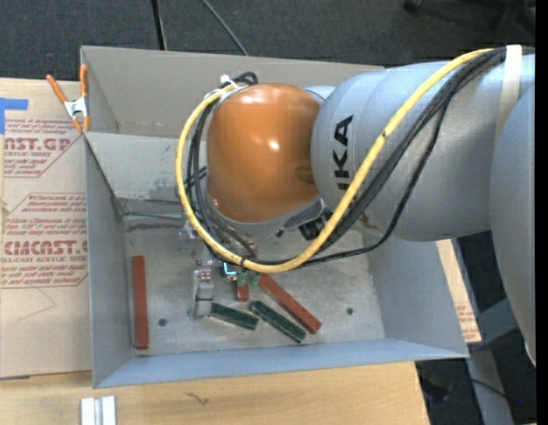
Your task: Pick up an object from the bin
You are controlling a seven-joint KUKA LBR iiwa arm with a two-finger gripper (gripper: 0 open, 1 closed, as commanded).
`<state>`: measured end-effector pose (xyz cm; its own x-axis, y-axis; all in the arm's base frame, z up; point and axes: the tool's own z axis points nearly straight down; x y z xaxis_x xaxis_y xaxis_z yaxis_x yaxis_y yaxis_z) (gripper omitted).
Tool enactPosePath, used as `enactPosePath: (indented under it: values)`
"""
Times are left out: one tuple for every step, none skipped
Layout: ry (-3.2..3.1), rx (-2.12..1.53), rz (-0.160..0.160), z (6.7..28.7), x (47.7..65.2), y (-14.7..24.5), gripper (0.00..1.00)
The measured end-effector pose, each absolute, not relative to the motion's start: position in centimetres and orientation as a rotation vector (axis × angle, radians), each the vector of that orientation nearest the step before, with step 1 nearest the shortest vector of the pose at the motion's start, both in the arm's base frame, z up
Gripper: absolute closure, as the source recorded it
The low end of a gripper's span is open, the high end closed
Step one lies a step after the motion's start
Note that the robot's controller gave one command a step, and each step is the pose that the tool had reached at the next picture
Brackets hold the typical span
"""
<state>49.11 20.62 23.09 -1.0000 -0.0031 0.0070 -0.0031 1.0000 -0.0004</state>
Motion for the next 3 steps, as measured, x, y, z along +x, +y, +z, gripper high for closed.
enactPosePath:
  values:
    - [-2.875,1.275,-0.002,21.2,55.3,20.0,0.0]
    - [-2.549,1.831,0.003,7.1,57.8,24.6,0.0]
    - [-2.553,1.834,-0.004,7.4,57.8,24.9,1.0]
